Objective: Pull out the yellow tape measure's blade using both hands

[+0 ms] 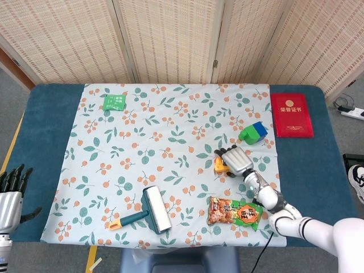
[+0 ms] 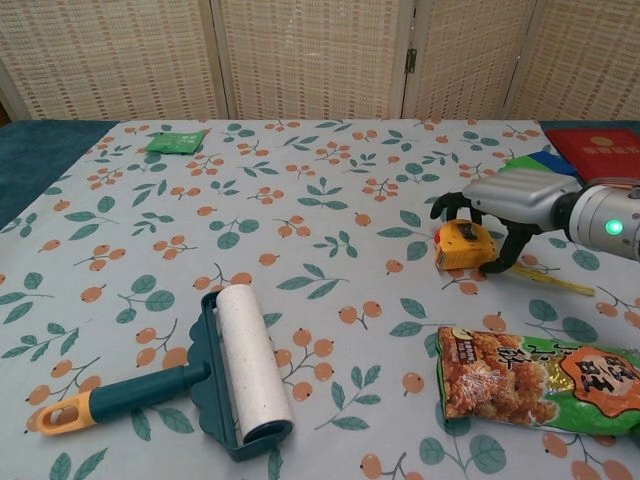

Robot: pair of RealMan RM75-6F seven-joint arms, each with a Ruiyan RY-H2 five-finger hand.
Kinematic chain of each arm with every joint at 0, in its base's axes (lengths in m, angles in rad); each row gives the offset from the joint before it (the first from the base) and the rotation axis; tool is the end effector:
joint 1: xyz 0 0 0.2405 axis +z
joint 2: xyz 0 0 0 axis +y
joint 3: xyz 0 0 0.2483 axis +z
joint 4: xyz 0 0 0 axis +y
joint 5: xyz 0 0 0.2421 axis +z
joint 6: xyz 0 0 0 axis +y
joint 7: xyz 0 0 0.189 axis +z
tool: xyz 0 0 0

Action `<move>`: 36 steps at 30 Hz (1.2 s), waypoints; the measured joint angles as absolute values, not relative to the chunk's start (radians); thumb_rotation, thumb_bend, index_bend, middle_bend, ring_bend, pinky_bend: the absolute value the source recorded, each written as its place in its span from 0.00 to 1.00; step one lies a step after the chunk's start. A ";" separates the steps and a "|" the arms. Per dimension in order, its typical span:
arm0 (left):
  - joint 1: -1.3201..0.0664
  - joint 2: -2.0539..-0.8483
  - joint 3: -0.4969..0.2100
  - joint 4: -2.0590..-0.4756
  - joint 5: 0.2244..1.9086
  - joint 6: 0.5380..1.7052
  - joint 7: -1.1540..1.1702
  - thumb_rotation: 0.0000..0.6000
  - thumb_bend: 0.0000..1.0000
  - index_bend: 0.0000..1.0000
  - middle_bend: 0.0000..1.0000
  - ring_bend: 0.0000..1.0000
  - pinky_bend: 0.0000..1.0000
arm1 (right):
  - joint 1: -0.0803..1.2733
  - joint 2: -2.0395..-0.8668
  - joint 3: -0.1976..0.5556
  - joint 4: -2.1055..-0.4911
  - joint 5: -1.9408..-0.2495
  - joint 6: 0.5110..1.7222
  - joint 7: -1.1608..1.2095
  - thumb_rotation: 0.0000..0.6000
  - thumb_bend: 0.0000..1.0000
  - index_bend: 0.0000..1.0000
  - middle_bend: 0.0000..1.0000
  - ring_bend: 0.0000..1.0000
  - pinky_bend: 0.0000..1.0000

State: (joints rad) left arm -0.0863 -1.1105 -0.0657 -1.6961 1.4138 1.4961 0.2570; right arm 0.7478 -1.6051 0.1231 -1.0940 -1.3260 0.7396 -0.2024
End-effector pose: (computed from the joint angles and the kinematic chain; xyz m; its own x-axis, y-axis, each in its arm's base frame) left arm -0.3101 0.2303 0.1300 0.5477 -0.0012 0.8366 0.8347 0.0692 -0.5464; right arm -0.2121 -0.4185 -0.0821 0.6766 -0.2920 0.6760 -0.7215 -0.4468 0.5290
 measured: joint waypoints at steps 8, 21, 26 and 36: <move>-0.089 -1.112 -0.066 -1.693 1.414 1.492 0.257 1.00 0.18 0.12 0.03 0.02 0.00 | 0.757 -1.618 0.120 -1.077 -1.319 0.739 -0.191 1.00 0.32 0.38 0.37 0.42 0.31; -0.206 -1.147 -0.129 -1.713 1.453 1.410 0.176 1.00 0.19 0.17 0.10 0.08 0.00 | 0.743 -1.568 0.175 -1.180 -1.277 0.784 -0.079 1.00 0.39 0.54 0.49 0.49 0.32; -0.306 -1.193 -0.171 -1.722 1.456 1.311 0.129 1.00 0.20 0.19 0.11 0.10 0.01 | 0.730 -1.548 0.216 -1.248 -1.261 0.823 0.028 1.00 0.41 0.56 0.51 0.50 0.32; -0.512 -1.336 -0.243 -1.699 1.389 1.127 0.186 1.00 0.20 0.18 0.11 0.09 0.01 | 0.747 -1.619 0.275 -1.264 -1.288 0.880 0.246 1.00 0.41 0.57 0.52 0.51 0.32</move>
State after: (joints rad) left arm -0.5122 -1.3363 -0.2433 -1.6990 1.3887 1.1270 0.1857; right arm 0.7465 -1.6192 0.2746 -1.2635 -1.2878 0.8803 0.2463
